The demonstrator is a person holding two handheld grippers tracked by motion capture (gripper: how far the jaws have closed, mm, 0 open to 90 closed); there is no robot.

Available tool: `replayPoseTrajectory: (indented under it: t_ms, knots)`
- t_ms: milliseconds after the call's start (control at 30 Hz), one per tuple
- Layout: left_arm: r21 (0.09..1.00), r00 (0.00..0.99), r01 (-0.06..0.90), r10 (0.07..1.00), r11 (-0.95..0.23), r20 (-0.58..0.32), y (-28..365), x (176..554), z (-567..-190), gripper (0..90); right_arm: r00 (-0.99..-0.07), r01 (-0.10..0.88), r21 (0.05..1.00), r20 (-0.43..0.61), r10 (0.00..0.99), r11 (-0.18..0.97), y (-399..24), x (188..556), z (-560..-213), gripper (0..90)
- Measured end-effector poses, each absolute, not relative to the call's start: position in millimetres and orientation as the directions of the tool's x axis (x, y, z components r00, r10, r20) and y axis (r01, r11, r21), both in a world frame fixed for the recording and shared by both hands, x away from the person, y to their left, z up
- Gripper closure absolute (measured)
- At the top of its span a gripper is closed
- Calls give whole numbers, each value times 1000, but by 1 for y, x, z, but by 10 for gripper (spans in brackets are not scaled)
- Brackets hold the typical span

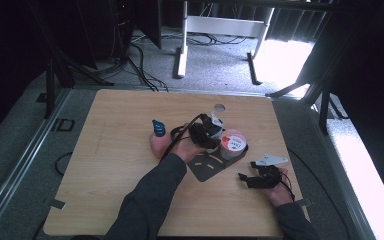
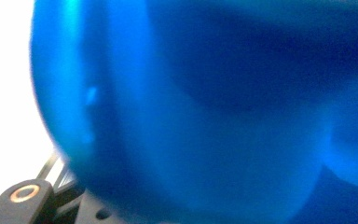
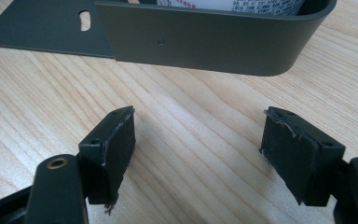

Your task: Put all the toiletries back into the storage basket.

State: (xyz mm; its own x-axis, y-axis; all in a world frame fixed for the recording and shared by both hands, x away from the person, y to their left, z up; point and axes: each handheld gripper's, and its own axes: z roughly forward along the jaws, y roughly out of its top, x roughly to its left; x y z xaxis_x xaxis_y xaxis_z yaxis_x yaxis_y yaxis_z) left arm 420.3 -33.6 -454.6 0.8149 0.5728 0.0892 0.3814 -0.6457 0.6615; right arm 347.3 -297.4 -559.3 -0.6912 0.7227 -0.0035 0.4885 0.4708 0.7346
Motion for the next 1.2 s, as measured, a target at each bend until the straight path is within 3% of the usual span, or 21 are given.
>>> replayPoseTrajectory:
  t_ms: [1200]
  knots:
    - [663,784,413,614,-624,89,-44,449,-462,550,-694,487,735,-3,720,472,-297,347,-559,255]
